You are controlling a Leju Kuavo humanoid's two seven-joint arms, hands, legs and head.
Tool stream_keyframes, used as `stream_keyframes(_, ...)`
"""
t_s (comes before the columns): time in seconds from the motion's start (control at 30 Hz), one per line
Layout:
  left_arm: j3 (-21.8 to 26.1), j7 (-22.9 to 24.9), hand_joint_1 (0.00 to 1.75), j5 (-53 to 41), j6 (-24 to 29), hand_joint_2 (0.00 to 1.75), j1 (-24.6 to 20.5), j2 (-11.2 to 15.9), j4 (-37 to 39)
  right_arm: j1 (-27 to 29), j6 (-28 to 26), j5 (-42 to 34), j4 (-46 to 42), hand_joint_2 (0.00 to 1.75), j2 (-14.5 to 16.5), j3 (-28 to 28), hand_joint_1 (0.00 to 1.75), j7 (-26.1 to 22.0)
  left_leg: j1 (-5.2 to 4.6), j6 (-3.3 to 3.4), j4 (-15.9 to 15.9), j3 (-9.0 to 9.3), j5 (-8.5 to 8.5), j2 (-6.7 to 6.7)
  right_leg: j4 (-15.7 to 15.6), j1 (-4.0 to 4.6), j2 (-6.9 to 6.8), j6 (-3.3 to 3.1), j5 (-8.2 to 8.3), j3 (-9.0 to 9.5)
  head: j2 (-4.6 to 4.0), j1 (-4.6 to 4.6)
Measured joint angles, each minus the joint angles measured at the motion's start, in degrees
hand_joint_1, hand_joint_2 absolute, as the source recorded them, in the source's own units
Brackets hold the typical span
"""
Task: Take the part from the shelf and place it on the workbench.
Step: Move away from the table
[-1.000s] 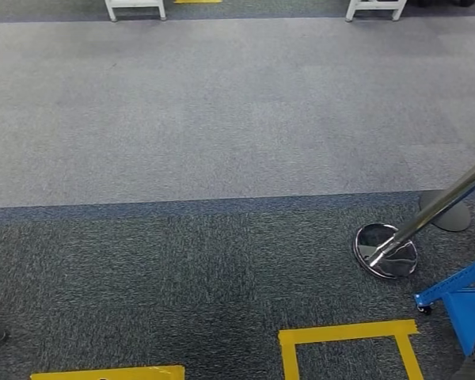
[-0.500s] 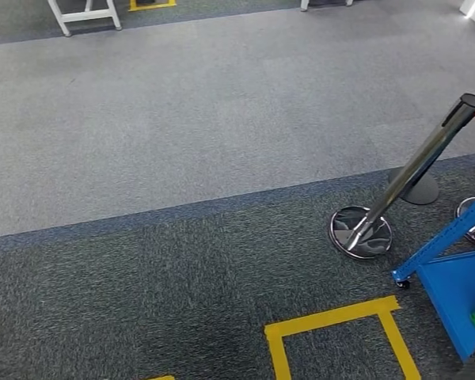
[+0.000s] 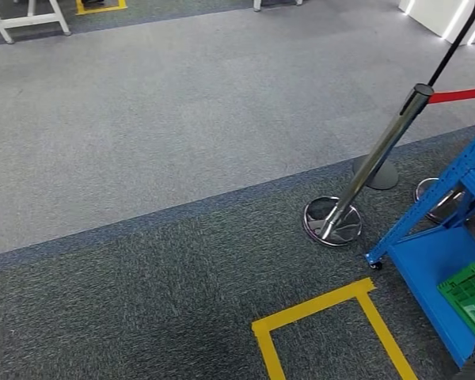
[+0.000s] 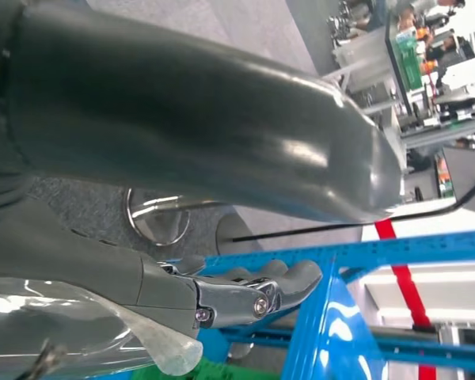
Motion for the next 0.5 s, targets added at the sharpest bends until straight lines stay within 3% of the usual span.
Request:
stream_keyframes(0.07,0.0,0.0,0.0,-0.05,-0.01,0.0,0.09,-0.02,0.0,0.05,-0.1,0.01,0.01,0.0,0.0,0.03,0.0,0.02,-0.03,0.02,0.01,-0.02,-0.07,1.32,5.01,-0.17,-0.34,0.49,-1.4,-2.5,0.0,-0.01)
stream_keyframes(0.1,0.0,0.0,0.0,-0.08,-0.02,0.0,0.07,-0.03,0.0,0.09,-0.16,0.02,0.01,0.0,0.0,0.03,0.0,0.04,-0.01,-0.03,0.02,0.03,-0.13,1.91,4.28,-0.28,-0.54,0.65,-0.38,-2.11,0.0,0.01)
stream_keyframes(0.17,0.0,0.0,0.0,-0.13,-0.03,0.0,0.0,-0.08,0.0,0.14,-0.26,0.05,-0.01,0.0,0.0,0.03,0.0,0.09,-0.01,-0.32,0.07,0.29,-0.32,2.85,-2.95,-0.51,-1.81,0.81,3.54,1.83,0.0,0.01)
stream_keyframes(0.23,0.0,0.0,0.0,-0.18,-0.03,0.0,-0.02,-0.1,0.0,0.11,-0.33,0.09,-0.02,0.0,0.01,0.05,0.0,0.13,-0.25,-0.91,0.32,0.57,-0.64,3.5,-9.74,-0.42,-3.35,0.39,5.95,5.59,0.0,-0.07)
stream_keyframes(0.27,0.0,0.0,0.0,-0.21,-0.03,0.0,-0.06,-0.1,0.0,0.14,-0.36,0.1,-0.02,0.0,0.01,0.07,0.0,0.14,-0.36,-1.25,0.42,0.67,-0.72,3.8,-11.11,-0.28,-3.71,-0.01,6.21,6.22,0.0,-0.18)
stream_keyframes(0.33,0.0,0.0,0.0,-0.28,-0.03,0.0,-0.16,-0.13,0.0,0.32,-0.39,0.1,-0.03,0.0,0.02,0.07,0.0,0.14,-0.26,-1.91,0.44,0.85,-0.78,4.44,-11.32,0.0,-2.94,-1.02,6.27,6.09,0.0,-0.35)
stream_keyframes(0.4,0.0,0.0,0.0,-0.34,-0.03,0.0,-0.28,-0.16,0.0,0.42,-0.42,0.1,-0.08,0.0,0.02,0.07,0.0,0.16,0.04,-2.54,1.66,0.6,-1.97,3.66,-11.49,0.01,-2.15,-1.88,6.52,6.25,0.0,-0.46)
stream_keyframes(0.43,0.0,0.0,0.0,-0.42,-0.02,0.0,-0.29,-0.17,0.0,0.41,-0.46,0.1,-0.1,0.0,0.02,0.07,0.0,0.17,0.13,-2.75,3.84,-0.2,-3.46,2.72,-11.59,-0.05,-1.74,-2.24,6.69,6.48,0.0,-0.55)
stream_keyframes(0.5,0.0,0.01,0.0,-0.57,-0.01,0.0,-0.21,-0.16,0.0,0.38,-0.54,0.1,-0.13,0.0,0.02,0.1,0.0,0.22,0.18,-2.87,11.34,-3.34,-7.32,0.91,-11.58,0.0,-0.87,-2.69,6.84,6.6,0.0,-0.71)
